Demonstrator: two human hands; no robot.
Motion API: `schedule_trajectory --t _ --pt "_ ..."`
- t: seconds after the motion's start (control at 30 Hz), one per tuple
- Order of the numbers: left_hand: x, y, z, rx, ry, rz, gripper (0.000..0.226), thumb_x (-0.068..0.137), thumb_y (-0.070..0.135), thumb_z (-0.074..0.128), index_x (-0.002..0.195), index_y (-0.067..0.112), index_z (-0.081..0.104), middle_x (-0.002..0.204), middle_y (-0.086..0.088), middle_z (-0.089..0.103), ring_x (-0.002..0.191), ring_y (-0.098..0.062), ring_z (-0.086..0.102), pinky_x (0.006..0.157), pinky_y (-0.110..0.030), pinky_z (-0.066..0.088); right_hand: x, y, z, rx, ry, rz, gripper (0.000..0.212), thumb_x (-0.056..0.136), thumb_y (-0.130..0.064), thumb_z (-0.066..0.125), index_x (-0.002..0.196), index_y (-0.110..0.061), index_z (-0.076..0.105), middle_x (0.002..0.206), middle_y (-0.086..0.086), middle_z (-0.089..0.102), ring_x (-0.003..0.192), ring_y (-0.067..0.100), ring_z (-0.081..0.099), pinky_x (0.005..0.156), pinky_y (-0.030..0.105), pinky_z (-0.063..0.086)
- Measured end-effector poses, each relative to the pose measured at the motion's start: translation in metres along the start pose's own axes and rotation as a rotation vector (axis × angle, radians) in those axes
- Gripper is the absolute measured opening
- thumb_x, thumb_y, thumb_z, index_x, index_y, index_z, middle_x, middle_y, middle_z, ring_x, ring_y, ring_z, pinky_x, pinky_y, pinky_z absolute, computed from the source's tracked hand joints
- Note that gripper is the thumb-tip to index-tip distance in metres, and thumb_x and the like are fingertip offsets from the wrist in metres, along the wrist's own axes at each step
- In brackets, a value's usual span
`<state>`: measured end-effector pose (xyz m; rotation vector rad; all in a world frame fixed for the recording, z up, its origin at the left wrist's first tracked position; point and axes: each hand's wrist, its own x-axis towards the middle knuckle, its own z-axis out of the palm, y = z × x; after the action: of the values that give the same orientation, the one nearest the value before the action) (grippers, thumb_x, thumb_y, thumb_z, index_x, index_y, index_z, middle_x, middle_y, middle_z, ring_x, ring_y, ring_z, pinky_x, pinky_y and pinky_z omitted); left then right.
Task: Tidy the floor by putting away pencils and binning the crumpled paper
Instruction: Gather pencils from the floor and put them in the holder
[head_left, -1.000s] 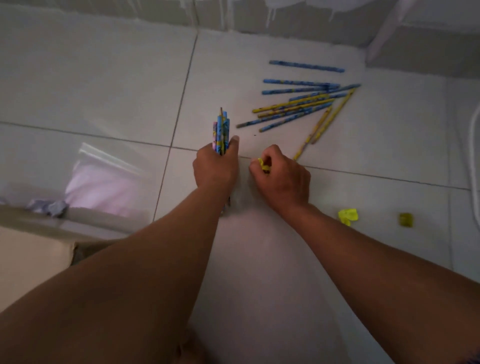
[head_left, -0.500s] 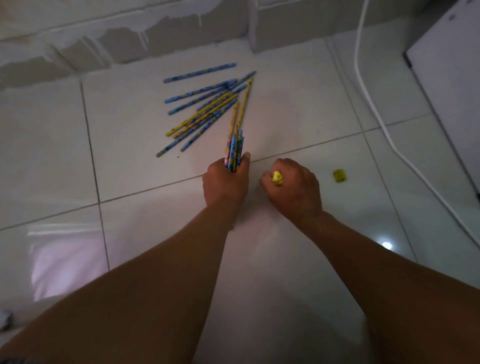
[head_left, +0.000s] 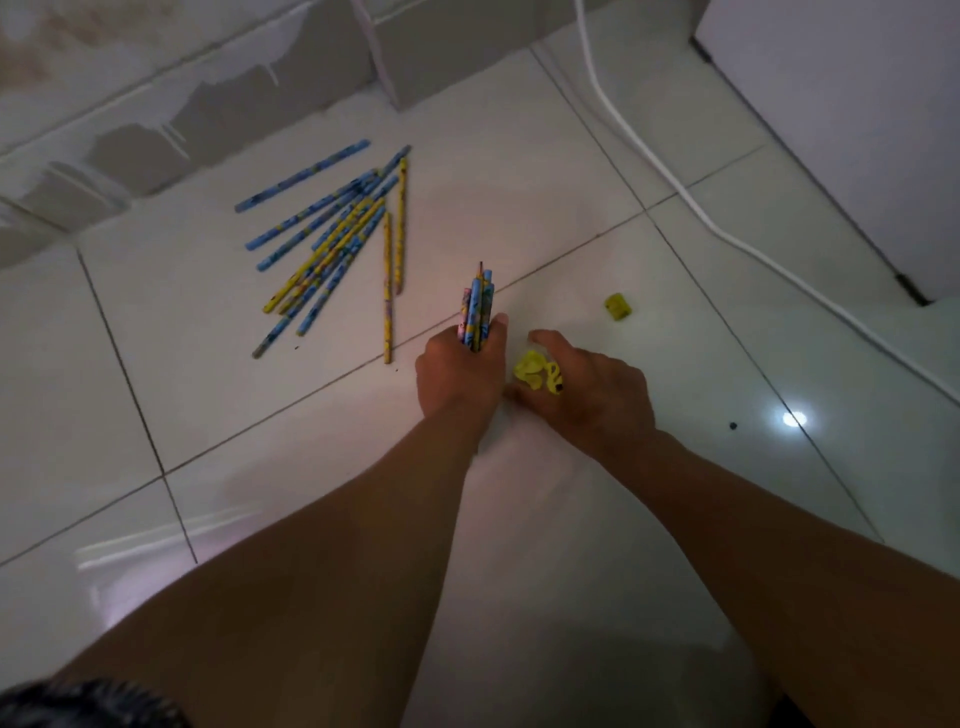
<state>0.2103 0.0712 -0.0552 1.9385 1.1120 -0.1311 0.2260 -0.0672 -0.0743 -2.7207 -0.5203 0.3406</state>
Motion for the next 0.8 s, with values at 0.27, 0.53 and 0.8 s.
schedule_trajectory --t 0.27,0.53,0.8 --pt "0.003 0.000 0.005 0.002 0.007 0.010 0.050 0.085 0.062 0.062 0.099 0.015 0.073 0.089 -0.007 0.071 0.085 -0.026 0.068 0.079 -0.034 0.056 0.004 -0.003 0.010 0.000 0.084 -0.029 0.049 0.087 -0.063 0.055 0.103 -0.018 0.051 0.088 0.006 0.067 0.076 0.035 0.066 0.059 0.032 0.040" --pt "0.005 0.030 0.021 0.038 -0.064 0.073 0.039 0.088 0.060 0.061 0.083 0.021 0.066 0.084 -0.006 0.069 0.086 -0.028 0.068 0.082 -0.036 0.057 -0.009 0.029 -0.017 0.155 0.115 0.276 0.031 0.079 -0.043 0.065 0.083 -0.014 0.054 0.076 0.019 0.066 0.077 0.044 0.062 0.066 0.039 0.045" --pt "-0.002 0.051 0.047 0.089 -0.121 0.115 0.033 0.088 0.048 0.064 0.093 0.016 0.072 0.084 -0.005 0.067 0.083 -0.026 0.066 0.073 -0.031 0.051 0.007 0.049 -0.035 0.172 0.172 0.303 0.039 0.082 -0.035 0.061 0.119 -0.028 0.051 0.103 0.005 0.068 0.094 0.034 0.063 0.071 0.032 0.033"
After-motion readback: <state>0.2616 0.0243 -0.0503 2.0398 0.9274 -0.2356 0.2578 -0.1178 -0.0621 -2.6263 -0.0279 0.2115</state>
